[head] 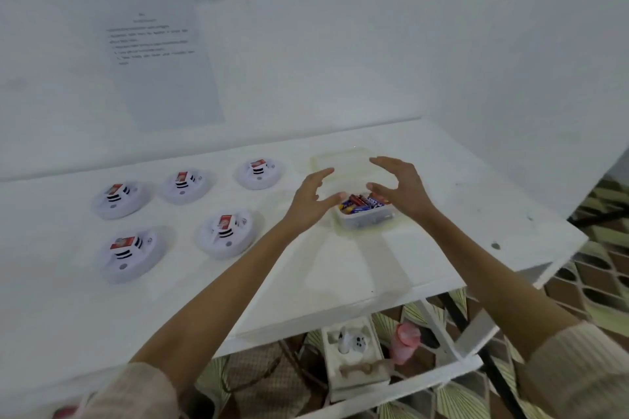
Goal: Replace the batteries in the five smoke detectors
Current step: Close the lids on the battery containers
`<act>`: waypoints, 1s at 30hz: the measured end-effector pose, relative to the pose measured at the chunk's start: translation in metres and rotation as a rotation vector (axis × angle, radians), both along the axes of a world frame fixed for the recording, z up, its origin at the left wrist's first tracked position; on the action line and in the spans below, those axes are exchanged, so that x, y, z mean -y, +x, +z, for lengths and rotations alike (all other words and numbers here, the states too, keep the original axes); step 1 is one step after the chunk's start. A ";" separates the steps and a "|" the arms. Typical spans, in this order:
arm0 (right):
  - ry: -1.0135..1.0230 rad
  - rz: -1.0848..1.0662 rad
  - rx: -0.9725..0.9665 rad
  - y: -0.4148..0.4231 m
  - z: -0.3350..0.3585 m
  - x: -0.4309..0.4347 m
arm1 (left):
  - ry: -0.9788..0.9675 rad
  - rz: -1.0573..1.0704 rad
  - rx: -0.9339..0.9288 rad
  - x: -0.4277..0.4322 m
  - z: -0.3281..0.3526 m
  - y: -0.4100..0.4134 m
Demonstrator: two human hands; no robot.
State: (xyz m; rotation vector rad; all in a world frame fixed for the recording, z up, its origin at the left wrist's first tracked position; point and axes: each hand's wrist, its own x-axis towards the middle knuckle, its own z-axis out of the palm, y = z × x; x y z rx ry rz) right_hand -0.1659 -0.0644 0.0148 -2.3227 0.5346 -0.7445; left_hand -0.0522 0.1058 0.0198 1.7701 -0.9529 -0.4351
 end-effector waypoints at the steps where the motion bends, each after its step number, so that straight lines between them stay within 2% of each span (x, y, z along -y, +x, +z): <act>1: -0.004 -0.021 -0.006 -0.004 -0.004 0.011 | -0.002 0.019 0.020 0.008 -0.002 -0.004; 4: 0.012 -0.047 -0.094 -0.015 -0.013 0.035 | 0.051 0.103 0.064 0.033 -0.010 -0.014; 8: 0.157 0.056 -0.246 -0.027 -0.023 0.050 | 0.056 0.248 -0.005 0.059 -0.017 -0.026; 10: 0.277 0.148 -0.180 -0.030 -0.028 0.051 | 0.035 0.341 -0.013 0.066 -0.021 -0.032; 14: 0.342 0.197 -0.036 -0.032 -0.034 0.047 | 0.020 0.458 -0.009 0.068 -0.028 -0.037; 23: 0.573 0.167 0.126 -0.029 -0.042 0.058 | -0.164 0.490 -0.280 0.067 -0.024 -0.038; 26: 0.544 0.075 0.108 -0.030 -0.046 0.059 | -0.234 0.536 -0.359 0.069 -0.026 -0.032; 30: 0.370 -0.028 0.069 -0.026 -0.053 0.058 | -0.291 0.543 -0.369 0.067 -0.025 -0.027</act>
